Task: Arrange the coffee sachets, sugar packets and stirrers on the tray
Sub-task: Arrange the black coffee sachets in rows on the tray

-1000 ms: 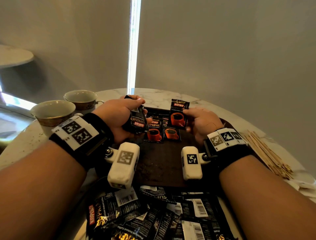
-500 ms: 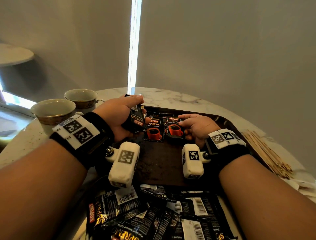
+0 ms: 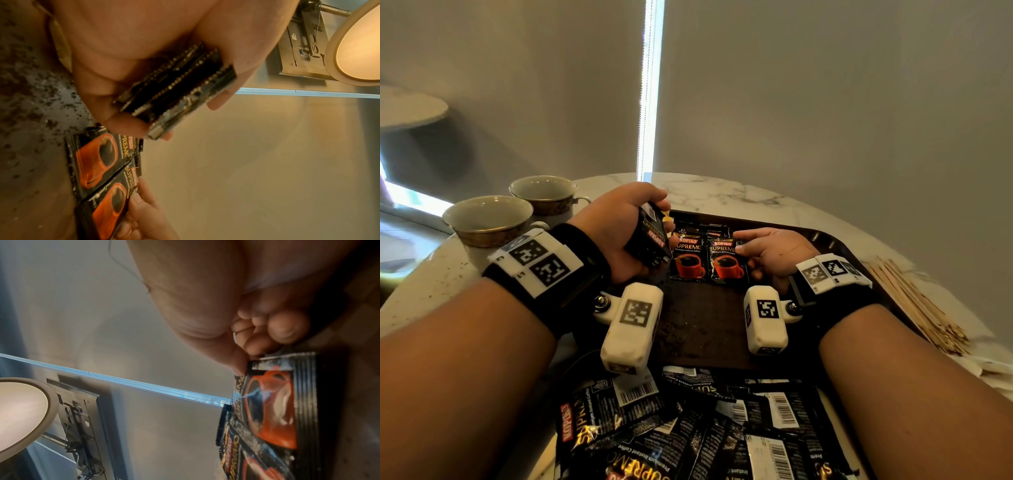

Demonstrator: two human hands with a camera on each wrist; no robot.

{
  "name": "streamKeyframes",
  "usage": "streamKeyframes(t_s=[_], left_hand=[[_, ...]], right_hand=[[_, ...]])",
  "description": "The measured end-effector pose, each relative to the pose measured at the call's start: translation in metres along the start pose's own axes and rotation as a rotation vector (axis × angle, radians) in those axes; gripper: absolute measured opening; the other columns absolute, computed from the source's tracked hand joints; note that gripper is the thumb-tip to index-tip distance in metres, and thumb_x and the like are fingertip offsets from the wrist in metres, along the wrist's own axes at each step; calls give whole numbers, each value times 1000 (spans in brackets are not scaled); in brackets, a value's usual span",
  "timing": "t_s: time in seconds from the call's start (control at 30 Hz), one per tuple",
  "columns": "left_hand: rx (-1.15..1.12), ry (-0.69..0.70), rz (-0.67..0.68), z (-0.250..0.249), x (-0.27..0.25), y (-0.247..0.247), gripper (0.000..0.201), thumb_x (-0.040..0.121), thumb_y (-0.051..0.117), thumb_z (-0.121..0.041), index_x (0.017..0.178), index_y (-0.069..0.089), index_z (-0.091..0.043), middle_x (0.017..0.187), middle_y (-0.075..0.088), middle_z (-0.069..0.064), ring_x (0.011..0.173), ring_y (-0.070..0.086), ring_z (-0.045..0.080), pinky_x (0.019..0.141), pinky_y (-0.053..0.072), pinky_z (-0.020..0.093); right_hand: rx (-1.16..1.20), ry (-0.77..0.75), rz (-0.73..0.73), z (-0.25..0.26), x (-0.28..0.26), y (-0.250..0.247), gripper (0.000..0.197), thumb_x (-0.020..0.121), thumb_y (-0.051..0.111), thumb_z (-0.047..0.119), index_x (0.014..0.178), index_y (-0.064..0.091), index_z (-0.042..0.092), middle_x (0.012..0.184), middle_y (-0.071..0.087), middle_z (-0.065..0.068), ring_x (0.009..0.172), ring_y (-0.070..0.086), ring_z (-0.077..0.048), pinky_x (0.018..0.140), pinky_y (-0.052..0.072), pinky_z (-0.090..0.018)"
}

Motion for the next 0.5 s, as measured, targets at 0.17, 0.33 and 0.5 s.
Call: streamKeyframes(t_s=[0.17, 0.33, 0.5], left_hand=[[59, -9, -42, 4, 2, -1, 28, 87, 57, -20, 114, 57, -12, 92, 57, 10, 74, 62, 24, 87, 45, 42], [151, -37, -94, 8, -1, -3, 23, 97, 47, -19, 116, 60, -15, 102, 58, 17, 77, 65, 28, 75, 53, 41], [194, -42, -100, 9, -1, -3, 23, 97, 47, -19, 115, 61, -17, 101, 60, 18, 75, 68, 28, 71, 53, 40]], right_hand=[[-2, -3, -8, -1, 2, 1, 26, 88, 68, -1, 109, 71, 14, 88, 70, -13, 52, 54, -11, 46, 44, -26], [6, 0, -21, -1, 3, 0, 26, 88, 68, -1, 110, 70, 12, 85, 69, -11, 51, 54, -10, 46, 45, -26], [33, -1, -16, 0, 0, 1, 26, 88, 67, -3, 110, 68, 10, 81, 66, -10, 49, 54, -9, 45, 45, -25]])
Point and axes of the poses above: each hand's wrist, its own x-axis towards the middle knuckle, its own y-axis out of the palm, z = x × y, the point moved 9 cm from there along x, towards the middle knuckle
